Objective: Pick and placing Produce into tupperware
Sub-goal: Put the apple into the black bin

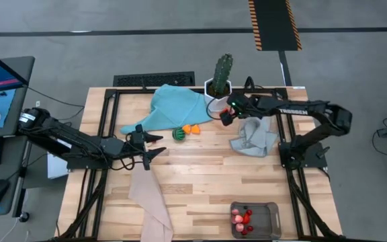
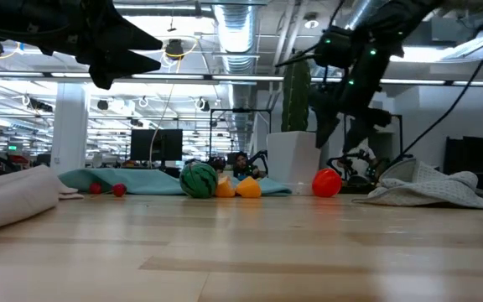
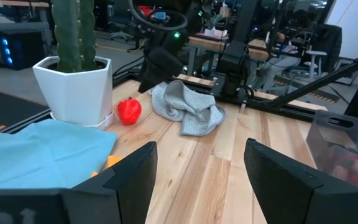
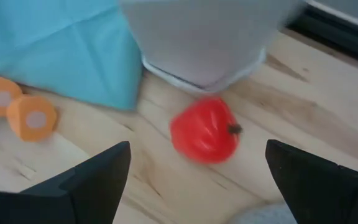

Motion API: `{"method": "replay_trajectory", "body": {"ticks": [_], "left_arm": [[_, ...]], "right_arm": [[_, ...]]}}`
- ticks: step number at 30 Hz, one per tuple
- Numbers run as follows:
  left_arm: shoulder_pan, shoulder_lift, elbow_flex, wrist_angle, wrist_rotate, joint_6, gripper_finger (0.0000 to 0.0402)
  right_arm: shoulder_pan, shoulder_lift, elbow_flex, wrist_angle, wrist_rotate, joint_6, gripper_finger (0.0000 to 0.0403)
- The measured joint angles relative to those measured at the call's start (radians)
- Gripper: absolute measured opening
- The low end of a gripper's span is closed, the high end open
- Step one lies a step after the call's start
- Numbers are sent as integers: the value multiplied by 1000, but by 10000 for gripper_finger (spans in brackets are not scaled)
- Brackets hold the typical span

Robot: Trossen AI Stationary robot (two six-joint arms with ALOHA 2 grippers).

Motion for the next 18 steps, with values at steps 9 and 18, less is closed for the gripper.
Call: {"method": "replay_trajectory", "body": {"ticks": [9, 18], "left_arm": [[0, 0, 0, 0, 29, 3, 230], [0, 0, 0, 0, 30, 8, 230]], "right_arm": [[-35, 157, 140, -110, -49, -6, 398], [-46, 270, 175, -150, -53, -12, 396]]}}
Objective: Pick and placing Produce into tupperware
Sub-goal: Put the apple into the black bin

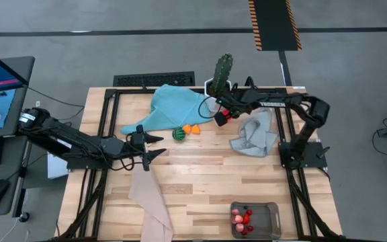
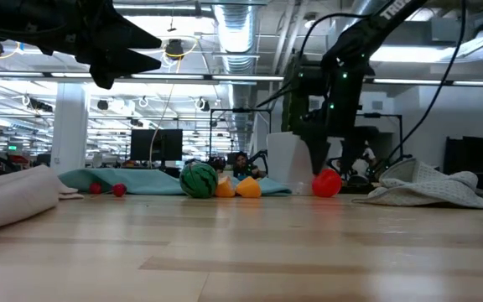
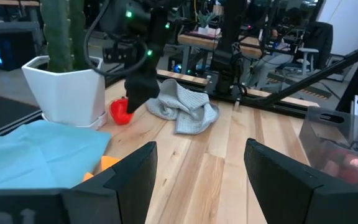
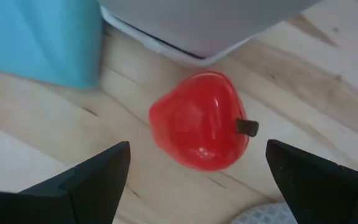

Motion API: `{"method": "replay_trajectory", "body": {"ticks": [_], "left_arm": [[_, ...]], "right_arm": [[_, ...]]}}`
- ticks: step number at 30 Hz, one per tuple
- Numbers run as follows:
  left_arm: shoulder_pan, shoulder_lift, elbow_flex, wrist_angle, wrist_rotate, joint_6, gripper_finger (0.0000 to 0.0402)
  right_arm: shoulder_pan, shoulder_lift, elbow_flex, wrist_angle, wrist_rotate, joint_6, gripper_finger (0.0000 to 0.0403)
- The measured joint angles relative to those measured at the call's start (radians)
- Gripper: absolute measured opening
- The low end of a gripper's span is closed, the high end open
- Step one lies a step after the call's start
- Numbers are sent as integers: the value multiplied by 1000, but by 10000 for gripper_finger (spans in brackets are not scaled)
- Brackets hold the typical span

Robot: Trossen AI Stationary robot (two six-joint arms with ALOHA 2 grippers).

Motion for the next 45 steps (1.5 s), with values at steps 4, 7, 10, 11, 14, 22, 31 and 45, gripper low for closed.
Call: {"method": "replay_trajectory", "body": {"ticks": [4, 7, 10, 11, 14, 22, 31, 45], "left_arm": [[0, 0, 0, 0, 0, 0, 230], [0, 0, 0, 0, 0, 0, 230], [0, 0, 0, 0, 1, 0, 230], [0, 0, 0, 0, 3, 0, 230], [0, 0, 0, 0, 3, 0, 230], [0, 0, 0, 1, 2, -1, 230], [0, 0, 0, 1, 2, -1, 230], [0, 0, 0, 1, 2, -1, 230]], "right_arm": [[-12, 35, 0, -4, -1, -2, 399], [-15, 51, 0, 1, -1, -3, 397], [-22, 65, 0, 10, -6, -19, 391], [-22, 65, 0, 12, -7, -19, 389], [-22, 65, 0, 31, -13, -18, 383], [-27, 65, 0, 33, -57, -18, 352], [-21, 65, 0, 40, -60, -25, 289], [21, 65, 0, 54, -56, -18, 219]]}}
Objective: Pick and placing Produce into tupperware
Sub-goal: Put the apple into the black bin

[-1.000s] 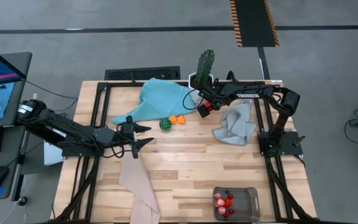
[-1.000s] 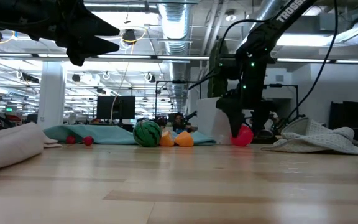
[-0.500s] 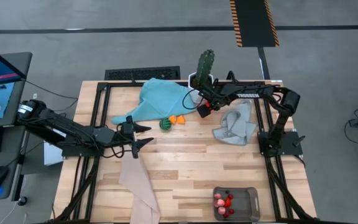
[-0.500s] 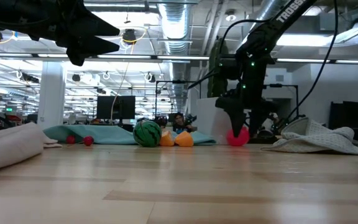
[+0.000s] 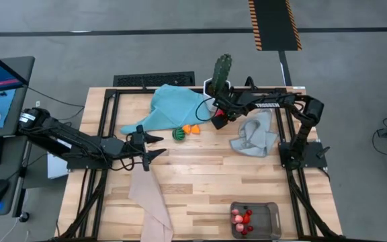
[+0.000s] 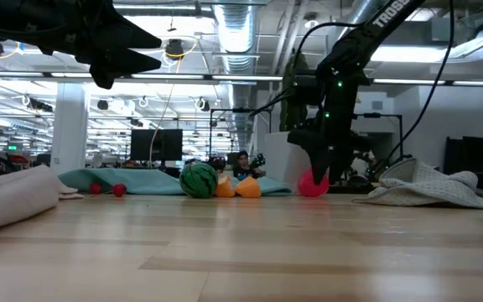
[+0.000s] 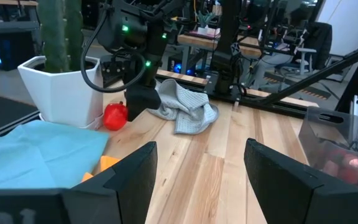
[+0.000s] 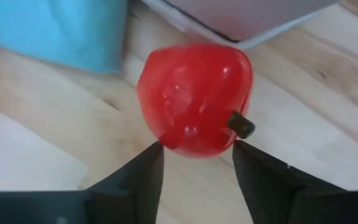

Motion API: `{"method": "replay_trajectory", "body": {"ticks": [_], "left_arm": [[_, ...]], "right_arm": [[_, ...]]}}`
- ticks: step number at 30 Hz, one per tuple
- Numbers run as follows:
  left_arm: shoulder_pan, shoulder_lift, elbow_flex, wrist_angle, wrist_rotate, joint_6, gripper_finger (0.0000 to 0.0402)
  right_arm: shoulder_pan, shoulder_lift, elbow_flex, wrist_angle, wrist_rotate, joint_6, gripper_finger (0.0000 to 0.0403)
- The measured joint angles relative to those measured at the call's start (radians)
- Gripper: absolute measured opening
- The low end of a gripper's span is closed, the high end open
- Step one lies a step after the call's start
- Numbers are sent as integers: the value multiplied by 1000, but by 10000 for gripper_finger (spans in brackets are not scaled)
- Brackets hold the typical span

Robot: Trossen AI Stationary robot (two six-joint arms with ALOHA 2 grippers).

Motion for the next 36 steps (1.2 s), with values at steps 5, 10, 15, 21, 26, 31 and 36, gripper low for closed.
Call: {"method": "replay_trajectory", "body": {"ticks": [5, 10, 15, 21, 26, 31, 36], "left_arm": [[0, 0, 0, 0, 0, 0, 230], [0, 0, 0, 0, -1, 0, 230], [0, 0, 0, 0, -1, 0, 230], [0, 0, 0, 0, -1, 0, 230], [0, 0, 0, 0, -1, 0, 230], [0, 0, 0, 0, 8, -5, 230], [0, 0, 0, 0, 13, -5, 230]], "right_arm": [[31, 0, 0, -2, 0, -4, 179], [53, 0, 0, 4, 7, -5, 169], [71, 0, 0, 5, 27, 0, 216], [106, 0, 0, 8, 130, -5, 300], [134, 0, 0, 57, 180, -7, 354], [126, -1, 0, 86, 214, -32, 391], [105, -1, 0, 91, 210, -44, 395]]}}
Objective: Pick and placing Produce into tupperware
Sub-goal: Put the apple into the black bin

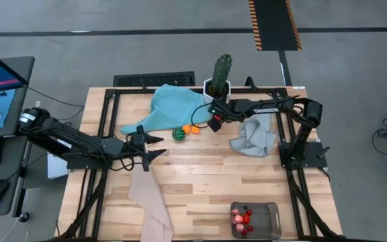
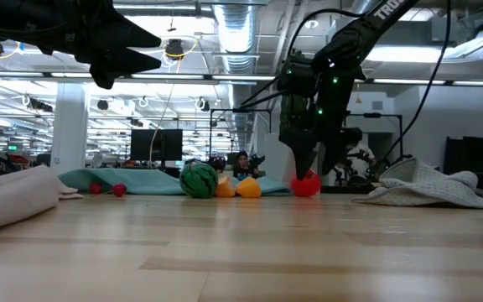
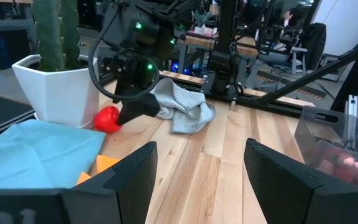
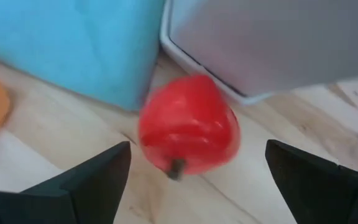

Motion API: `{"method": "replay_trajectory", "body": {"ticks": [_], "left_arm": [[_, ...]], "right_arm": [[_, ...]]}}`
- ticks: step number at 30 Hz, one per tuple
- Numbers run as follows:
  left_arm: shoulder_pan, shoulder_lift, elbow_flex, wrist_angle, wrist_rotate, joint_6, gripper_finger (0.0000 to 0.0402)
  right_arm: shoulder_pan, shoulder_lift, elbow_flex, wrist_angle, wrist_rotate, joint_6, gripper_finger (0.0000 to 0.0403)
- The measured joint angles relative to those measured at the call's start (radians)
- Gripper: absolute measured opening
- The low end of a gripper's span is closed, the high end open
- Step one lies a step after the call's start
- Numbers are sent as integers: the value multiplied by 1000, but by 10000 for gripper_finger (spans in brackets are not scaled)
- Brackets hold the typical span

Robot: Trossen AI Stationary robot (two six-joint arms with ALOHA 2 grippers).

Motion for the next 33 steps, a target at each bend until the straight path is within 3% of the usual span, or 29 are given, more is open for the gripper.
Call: {"method": "replay_trajectory", "body": {"ticks": [24, 27, 33], "left_arm": [[0, 0, 0, 0, 1, -2, 230], [0, 0, 0, 0, 1, -2, 230], [0, 0, 0, 4, 1, -3, 230]], "right_arm": [[-7, 0, 0, 47, -92, -75, 386], [-8, 24, 0, 64, -151, -63, 384], [-15, 81, -3, 43, -131, -68, 383]]}}
